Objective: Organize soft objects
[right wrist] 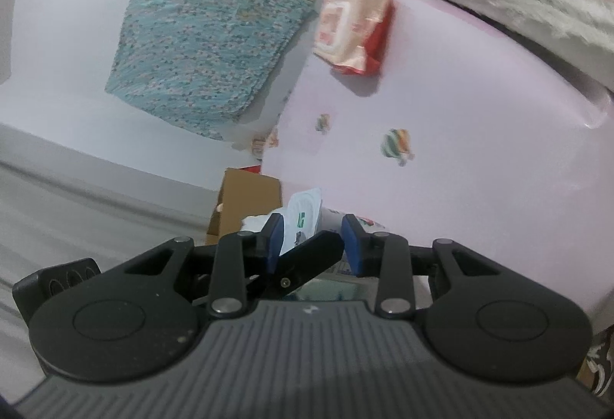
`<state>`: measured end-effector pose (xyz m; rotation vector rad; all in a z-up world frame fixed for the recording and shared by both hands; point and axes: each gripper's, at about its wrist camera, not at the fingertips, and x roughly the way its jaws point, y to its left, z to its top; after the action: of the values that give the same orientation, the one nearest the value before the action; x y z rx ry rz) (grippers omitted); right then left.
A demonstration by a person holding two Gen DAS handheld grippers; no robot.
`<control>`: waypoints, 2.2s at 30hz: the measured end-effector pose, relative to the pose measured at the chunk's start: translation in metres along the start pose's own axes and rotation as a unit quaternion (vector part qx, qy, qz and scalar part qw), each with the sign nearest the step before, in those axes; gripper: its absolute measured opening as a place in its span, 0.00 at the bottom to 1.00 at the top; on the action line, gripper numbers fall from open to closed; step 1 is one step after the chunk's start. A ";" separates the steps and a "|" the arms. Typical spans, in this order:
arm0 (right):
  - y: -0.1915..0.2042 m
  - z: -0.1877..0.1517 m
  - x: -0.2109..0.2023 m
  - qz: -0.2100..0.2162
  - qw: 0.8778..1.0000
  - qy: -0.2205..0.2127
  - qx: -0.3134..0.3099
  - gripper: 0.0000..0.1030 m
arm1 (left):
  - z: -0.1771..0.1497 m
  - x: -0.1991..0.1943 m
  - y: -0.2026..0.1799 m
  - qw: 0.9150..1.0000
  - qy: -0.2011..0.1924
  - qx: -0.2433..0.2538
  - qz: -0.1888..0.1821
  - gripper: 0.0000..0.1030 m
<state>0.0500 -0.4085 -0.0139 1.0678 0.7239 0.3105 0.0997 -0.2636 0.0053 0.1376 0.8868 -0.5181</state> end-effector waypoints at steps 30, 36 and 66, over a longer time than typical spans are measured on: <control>0.231 -0.137 0.202 0.087 0.963 0.208 -0.148 0.32 | -0.091 -0.175 0.249 0.952 -0.107 -0.248 0.142 0.61; 0.225 -0.157 0.235 0.046 0.957 0.247 -0.147 0.33 | -0.118 -0.161 0.285 0.947 -0.071 -0.290 0.119 0.61; 0.236 -0.166 0.239 -0.015 0.940 0.204 -0.272 0.39 | -0.136 -0.146 0.306 0.947 -0.063 -0.294 0.111 0.63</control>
<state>0.1389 -0.0505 0.0542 0.4645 0.9509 0.6763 0.0770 0.1005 0.0022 -0.3351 0.8551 -0.0352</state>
